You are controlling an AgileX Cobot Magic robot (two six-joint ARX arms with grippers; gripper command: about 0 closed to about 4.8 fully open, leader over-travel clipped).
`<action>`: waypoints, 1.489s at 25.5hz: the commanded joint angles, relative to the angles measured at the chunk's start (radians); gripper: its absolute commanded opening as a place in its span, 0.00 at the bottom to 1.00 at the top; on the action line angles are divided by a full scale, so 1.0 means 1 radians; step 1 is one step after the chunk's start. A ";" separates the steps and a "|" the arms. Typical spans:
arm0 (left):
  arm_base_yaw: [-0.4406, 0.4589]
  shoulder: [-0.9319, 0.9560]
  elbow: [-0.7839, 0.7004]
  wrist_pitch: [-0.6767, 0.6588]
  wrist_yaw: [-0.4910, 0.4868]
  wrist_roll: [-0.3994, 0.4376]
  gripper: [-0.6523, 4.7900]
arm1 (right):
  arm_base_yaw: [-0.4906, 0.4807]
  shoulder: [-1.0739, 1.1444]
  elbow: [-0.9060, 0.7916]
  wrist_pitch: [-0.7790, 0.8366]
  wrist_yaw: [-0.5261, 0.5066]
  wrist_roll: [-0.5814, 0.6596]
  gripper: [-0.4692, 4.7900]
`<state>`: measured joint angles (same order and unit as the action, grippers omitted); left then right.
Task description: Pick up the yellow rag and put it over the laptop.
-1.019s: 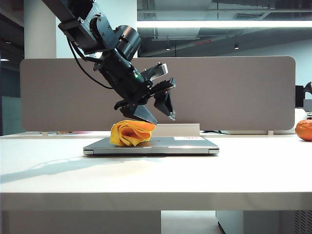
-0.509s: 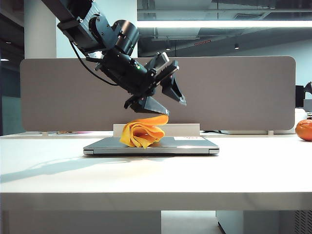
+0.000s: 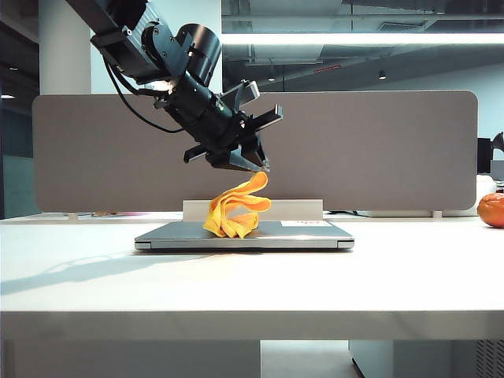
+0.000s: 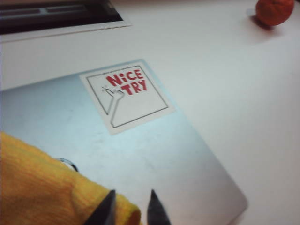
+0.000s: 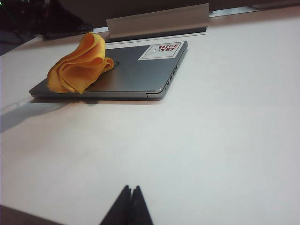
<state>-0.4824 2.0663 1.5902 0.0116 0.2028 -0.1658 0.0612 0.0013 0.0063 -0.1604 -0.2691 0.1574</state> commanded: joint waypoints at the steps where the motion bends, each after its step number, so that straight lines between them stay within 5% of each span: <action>1: -0.002 -0.006 0.006 -0.003 -0.090 0.114 0.15 | 0.000 -0.002 -0.003 0.006 0.002 0.000 0.09; 7: -0.002 -0.006 0.005 -0.068 -0.188 0.248 0.11 | 0.000 -0.002 -0.003 0.006 0.002 0.000 0.09; 12: -0.002 -0.007 0.005 -0.061 -0.224 0.271 0.15 | 0.000 -0.002 -0.003 0.006 0.004 0.000 0.09; 18: -0.002 -0.007 0.005 -0.024 -0.296 0.305 0.83 | 0.000 -0.002 -0.003 0.006 0.005 0.000 0.09; 24: -0.002 -0.014 0.005 0.006 -0.319 0.349 0.99 | 0.000 -0.002 -0.003 0.006 0.005 0.000 0.09; 32: -0.002 -0.095 0.005 0.069 -0.323 0.345 0.94 | 0.000 -0.001 -0.003 0.006 0.005 -0.001 0.09; 35: 0.006 -0.142 0.004 0.054 -0.322 0.343 0.61 | 0.000 -0.002 -0.003 0.006 0.009 -0.001 0.09; 36: 0.006 -0.174 0.004 0.032 -0.322 0.335 0.34 | 0.000 -0.002 -0.003 0.007 0.010 -0.001 0.09; 38: 0.013 -0.223 0.004 -0.008 -0.322 0.334 0.16 | 0.000 -0.001 -0.003 0.007 0.029 -0.001 0.09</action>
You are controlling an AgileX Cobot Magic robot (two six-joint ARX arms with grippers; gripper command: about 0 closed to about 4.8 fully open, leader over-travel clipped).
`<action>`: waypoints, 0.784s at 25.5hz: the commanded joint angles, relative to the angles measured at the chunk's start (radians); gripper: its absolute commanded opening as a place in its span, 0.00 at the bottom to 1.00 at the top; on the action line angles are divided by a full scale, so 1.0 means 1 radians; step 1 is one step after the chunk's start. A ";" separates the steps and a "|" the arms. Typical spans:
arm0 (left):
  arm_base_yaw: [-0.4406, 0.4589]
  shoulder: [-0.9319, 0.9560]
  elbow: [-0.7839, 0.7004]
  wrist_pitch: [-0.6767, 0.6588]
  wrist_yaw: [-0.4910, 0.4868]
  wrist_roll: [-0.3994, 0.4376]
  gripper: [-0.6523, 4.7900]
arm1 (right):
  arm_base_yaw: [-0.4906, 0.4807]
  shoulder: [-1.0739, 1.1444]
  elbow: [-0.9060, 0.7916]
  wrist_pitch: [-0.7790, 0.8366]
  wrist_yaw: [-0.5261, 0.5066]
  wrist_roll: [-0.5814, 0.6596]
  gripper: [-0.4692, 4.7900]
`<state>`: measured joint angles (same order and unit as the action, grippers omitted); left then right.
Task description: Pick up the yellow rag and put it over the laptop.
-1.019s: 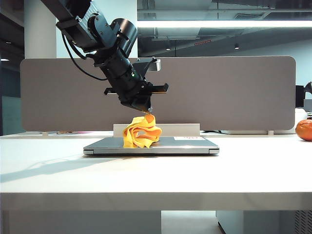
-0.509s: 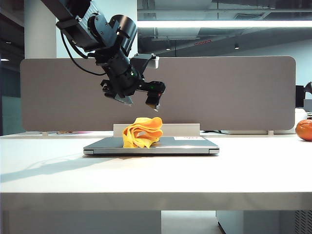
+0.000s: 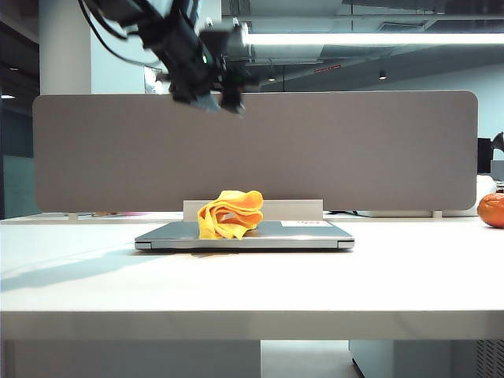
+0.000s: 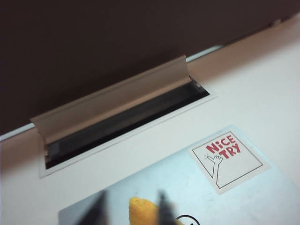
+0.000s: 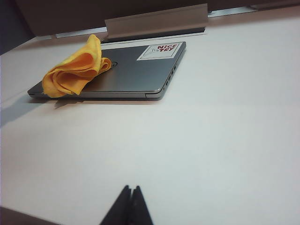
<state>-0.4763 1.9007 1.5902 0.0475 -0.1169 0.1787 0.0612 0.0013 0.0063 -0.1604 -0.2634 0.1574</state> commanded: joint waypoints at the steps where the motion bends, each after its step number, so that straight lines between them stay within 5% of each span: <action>1: 0.011 -0.072 0.004 -0.061 -0.003 -0.011 0.13 | 0.000 -0.002 -0.003 0.006 0.026 -0.001 0.09; 5: 0.045 -0.159 0.003 -0.172 -0.002 -0.016 0.11 | 0.000 -0.002 -0.003 0.006 0.038 -0.001 0.09; 10: 0.140 -0.233 -0.012 -0.316 0.005 -0.105 0.11 | -0.001 -0.002 -0.003 0.006 0.185 -0.008 0.09; 20: 0.161 -0.498 -0.340 -0.249 0.027 -0.078 0.11 | 0.000 -0.002 -0.004 0.007 0.250 -0.035 0.09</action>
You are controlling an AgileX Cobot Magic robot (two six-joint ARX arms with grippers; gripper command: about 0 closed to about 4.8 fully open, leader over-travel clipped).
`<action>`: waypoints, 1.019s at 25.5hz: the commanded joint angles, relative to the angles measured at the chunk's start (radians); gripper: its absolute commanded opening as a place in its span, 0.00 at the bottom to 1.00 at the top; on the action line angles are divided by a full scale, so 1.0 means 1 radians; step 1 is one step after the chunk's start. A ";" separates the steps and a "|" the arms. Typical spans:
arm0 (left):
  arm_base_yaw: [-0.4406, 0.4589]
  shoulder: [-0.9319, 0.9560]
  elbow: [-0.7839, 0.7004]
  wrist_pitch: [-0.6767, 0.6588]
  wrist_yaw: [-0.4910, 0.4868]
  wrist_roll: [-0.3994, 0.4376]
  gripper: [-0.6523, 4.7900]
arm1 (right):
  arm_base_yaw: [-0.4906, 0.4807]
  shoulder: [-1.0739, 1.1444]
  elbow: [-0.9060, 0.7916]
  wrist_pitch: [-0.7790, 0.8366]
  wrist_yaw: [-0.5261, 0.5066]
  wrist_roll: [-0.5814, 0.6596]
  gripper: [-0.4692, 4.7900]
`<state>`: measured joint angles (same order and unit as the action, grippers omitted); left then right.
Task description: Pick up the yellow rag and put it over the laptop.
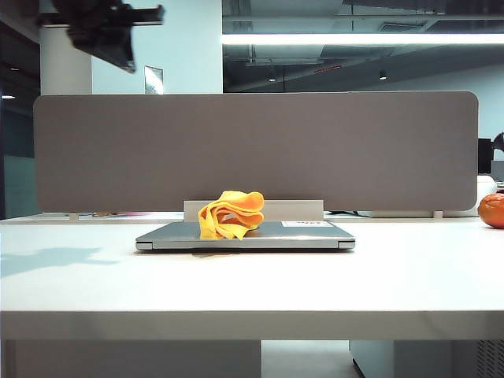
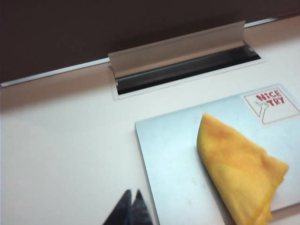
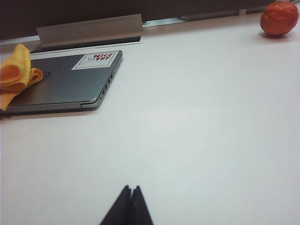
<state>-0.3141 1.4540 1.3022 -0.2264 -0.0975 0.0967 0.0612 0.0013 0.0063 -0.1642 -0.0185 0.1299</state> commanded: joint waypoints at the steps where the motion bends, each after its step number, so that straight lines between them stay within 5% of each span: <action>1: -0.002 -0.095 -0.101 0.037 0.008 0.005 0.11 | 0.000 -0.001 -0.004 0.011 0.006 -0.010 0.09; 26: -0.002 -0.875 -0.597 -0.089 0.038 -0.031 0.11 | 0.000 -0.002 -0.004 -0.007 0.068 -0.077 0.09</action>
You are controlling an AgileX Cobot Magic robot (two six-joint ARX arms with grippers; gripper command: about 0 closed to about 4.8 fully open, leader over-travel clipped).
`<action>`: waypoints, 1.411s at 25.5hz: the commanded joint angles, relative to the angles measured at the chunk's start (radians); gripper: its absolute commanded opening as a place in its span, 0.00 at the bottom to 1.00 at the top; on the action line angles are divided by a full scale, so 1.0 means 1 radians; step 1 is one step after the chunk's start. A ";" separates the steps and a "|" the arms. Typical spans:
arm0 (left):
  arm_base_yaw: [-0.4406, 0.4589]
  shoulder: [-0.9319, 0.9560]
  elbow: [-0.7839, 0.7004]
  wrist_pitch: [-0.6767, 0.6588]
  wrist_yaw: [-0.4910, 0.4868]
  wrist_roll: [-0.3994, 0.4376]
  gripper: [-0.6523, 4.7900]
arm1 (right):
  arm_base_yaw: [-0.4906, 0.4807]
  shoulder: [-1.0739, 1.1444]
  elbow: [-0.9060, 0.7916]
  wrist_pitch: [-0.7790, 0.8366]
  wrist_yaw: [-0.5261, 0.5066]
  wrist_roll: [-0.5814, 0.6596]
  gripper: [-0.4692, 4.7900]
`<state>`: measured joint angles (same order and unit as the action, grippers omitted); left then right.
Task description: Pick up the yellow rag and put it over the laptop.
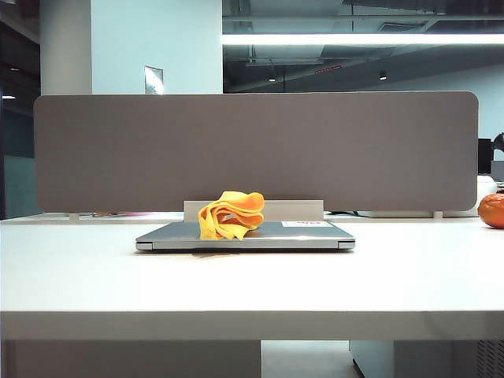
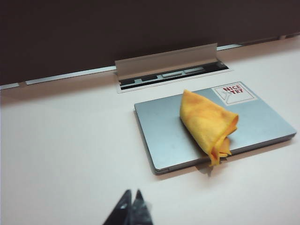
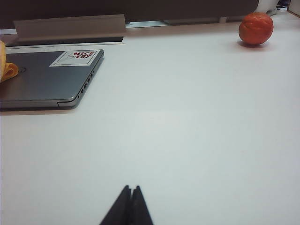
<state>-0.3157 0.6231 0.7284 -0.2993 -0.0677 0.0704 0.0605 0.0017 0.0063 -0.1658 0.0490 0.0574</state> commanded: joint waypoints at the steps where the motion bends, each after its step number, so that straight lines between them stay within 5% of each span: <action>1: 0.000 -0.064 -0.033 -0.028 0.008 -0.010 0.11 | 0.000 -0.002 -0.004 -0.012 0.001 -0.005 0.09; 11: -0.001 -0.330 -0.182 -0.081 0.012 -0.086 0.11 | 0.000 -0.002 -0.004 -0.018 0.001 -0.005 0.09; 21: -0.001 -0.354 -0.192 -0.114 0.011 -0.085 0.11 | 0.000 -0.002 -0.004 -0.018 0.001 -0.005 0.09; 23: -0.001 -0.353 -0.196 -0.101 -0.003 -0.029 0.11 | 0.000 -0.002 -0.004 -0.017 0.001 -0.005 0.09; 26: 0.030 -0.362 -0.276 0.035 -0.021 0.008 0.11 | 0.000 -0.002 -0.004 -0.017 0.001 -0.005 0.09; 31: 0.235 -0.436 -0.521 0.369 0.100 -0.067 0.11 | 0.000 -0.002 -0.004 -0.018 0.001 -0.005 0.09; 36: 0.336 -0.518 -0.646 0.420 0.134 -0.105 0.11 | 0.000 -0.002 -0.004 -0.018 0.001 -0.005 0.09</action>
<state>0.0193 0.1162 0.0917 0.0978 0.0711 -0.0277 0.0608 0.0013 0.0063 -0.1936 0.0490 0.0551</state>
